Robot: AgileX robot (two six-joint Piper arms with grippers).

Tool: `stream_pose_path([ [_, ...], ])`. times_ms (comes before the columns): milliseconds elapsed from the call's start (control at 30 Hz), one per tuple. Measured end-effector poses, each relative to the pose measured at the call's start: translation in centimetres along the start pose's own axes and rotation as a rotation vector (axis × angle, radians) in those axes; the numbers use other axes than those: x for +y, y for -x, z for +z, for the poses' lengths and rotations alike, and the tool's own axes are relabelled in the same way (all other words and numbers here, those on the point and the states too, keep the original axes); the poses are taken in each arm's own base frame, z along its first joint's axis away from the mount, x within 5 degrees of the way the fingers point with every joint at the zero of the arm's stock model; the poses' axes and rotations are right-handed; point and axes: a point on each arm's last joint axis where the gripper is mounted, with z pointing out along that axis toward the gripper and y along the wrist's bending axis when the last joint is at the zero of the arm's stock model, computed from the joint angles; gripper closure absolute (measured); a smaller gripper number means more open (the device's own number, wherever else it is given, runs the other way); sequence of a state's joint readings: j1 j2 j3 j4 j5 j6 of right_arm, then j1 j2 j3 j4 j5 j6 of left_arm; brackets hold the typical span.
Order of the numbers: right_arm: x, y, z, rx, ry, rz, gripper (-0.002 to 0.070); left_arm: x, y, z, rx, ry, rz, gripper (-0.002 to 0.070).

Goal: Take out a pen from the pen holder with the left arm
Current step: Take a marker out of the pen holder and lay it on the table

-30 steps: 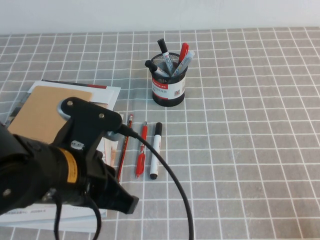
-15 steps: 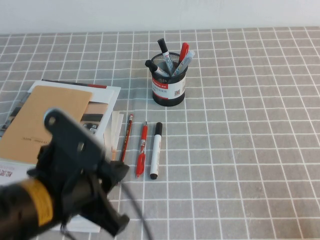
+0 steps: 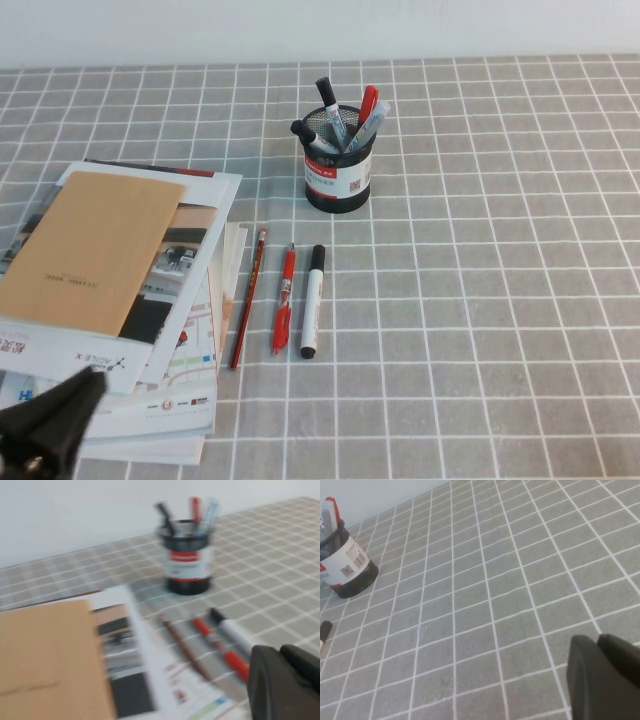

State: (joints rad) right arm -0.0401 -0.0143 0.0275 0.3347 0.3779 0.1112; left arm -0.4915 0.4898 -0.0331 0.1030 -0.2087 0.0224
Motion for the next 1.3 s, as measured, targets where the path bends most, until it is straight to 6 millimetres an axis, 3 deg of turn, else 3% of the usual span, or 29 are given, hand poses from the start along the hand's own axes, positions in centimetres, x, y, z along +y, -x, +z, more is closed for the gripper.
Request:
stream_pose_path([
  [400,0.0,0.0,0.0,0.000,0.000,0.001,0.0689,2.2,-2.0,-3.9,0.108,0.361,-0.068,0.0675],
  [600,0.0,0.0,0.0,0.000,0.000,0.001,0.0689,2.4,-3.6,-4.8,0.099,0.502,-0.119,0.0675],
  [1300,0.0,0.0,0.0,0.000,0.000,0.001,0.0689,2.2,-4.5,-5.0,0.206,0.508,-0.117,0.0675],
])
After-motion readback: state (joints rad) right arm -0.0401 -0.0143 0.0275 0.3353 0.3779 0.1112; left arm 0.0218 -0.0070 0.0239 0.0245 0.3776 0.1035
